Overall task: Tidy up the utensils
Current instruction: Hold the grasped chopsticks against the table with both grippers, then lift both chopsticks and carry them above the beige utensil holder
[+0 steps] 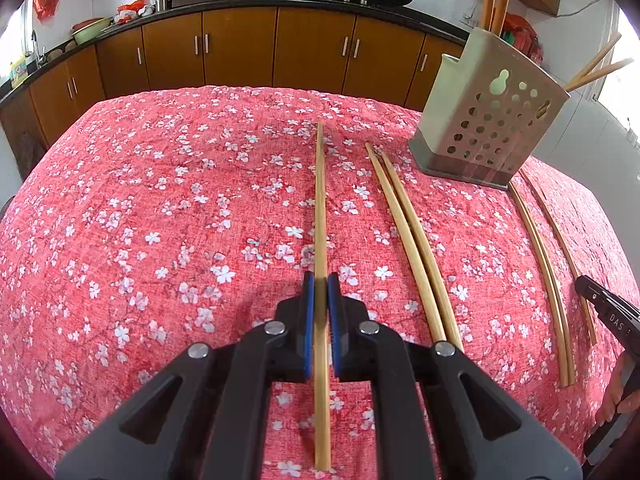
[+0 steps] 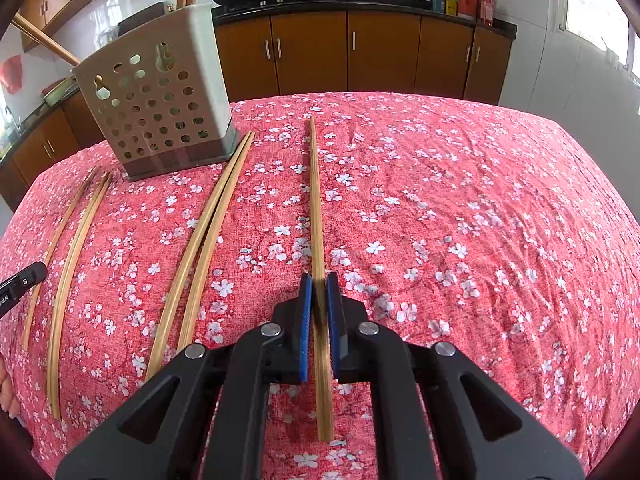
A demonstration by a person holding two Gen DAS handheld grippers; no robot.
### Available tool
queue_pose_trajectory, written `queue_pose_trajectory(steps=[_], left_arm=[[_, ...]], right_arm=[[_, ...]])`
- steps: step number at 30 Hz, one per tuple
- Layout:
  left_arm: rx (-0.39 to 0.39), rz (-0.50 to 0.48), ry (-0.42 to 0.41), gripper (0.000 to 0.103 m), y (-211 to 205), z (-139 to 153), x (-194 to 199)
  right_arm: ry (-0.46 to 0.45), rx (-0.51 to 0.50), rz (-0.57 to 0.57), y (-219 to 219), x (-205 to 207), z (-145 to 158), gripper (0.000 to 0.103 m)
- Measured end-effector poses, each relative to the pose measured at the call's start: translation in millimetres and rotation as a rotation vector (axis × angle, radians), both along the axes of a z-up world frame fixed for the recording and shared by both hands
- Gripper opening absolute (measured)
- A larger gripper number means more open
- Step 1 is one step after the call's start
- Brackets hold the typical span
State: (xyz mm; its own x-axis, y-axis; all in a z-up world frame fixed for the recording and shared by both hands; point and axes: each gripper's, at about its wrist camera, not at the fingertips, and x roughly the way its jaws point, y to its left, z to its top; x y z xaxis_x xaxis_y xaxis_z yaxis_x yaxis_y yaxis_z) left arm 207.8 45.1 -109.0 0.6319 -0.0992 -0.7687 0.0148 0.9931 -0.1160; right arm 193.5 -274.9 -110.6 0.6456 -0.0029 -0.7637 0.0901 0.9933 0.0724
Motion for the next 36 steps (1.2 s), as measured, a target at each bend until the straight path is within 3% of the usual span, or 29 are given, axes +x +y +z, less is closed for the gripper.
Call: queue_pose_trajectory(steps=[8,11,30,36], left_arm=[[0.003,0.000,0.003,0.010,0,0,0],[0.047,-0.013,0.004,0.010,-7,1,-6],[0.090,0.009,0.010,0.012,-20,5,-32],[0.094,0.009,0.015,0.008,-16,9,-35]], right_arm=[[0.001,-0.012,-0.001,0,-2,0,0.009],[0.004,-0.039,0.012,4,-9,-1,0.009],[0.006,-0.008,0.064,-1,-25,1,0.009],[-0.012,0.019,0.053,-9,-34,6,0.008]])
